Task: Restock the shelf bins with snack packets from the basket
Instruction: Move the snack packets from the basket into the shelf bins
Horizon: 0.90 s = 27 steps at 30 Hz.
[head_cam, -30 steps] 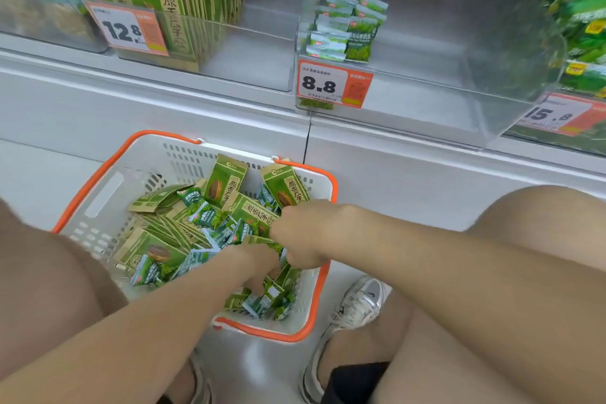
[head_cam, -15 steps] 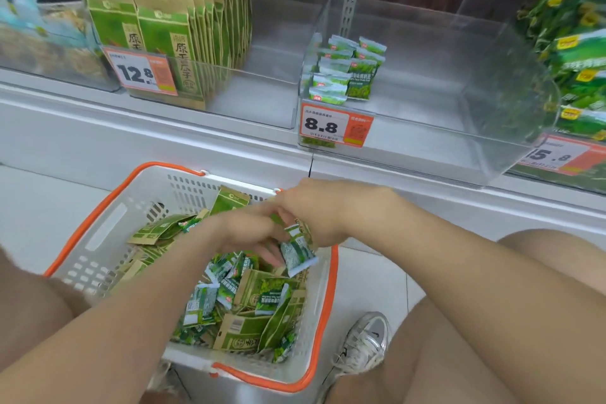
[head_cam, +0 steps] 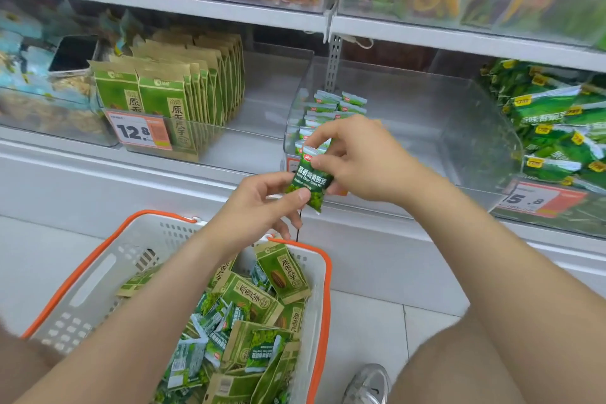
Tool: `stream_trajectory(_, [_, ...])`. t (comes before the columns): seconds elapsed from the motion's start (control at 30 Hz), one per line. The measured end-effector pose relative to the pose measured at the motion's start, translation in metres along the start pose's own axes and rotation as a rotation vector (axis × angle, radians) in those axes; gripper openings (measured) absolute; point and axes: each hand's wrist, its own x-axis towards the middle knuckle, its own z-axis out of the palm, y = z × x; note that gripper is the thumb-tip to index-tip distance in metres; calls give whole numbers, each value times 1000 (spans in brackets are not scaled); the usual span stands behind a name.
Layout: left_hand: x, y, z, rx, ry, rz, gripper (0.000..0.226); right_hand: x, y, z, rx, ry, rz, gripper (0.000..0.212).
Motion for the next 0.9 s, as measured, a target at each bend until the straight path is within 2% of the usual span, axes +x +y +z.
stream_trajectory(0.17, [6,8,8,-8,125,81,14,-7,-1,-16,284,-14,172,32])
stream_trajectory(0.3, [11,24,14,57,175,142,14,-2,-2,-23,391,38,278,18])
stream_trajectory(0.4, [19,33,19,354,382,337,12,13,8,-34,446,166,389,13])
stream_trajectory(0.5, [35,44,16,755,528,582,10,37,38,-43,244,331,470,18])
stream_trajectory(0.6, [53,48,10,1062,473,668,5,59,68,-41,-12,310,467,24])
stream_trajectory(0.73, [67,46,0,1364,348,584,31,90,93,-28,-97,202,494,42])
stream_trajectory(0.8, [69,46,-6,1421,270,534,45,106,102,-21,-101,183,509,49])
stream_trajectory(0.9, [68,45,-12,1398,191,483,50,123,108,-13,-196,176,492,43])
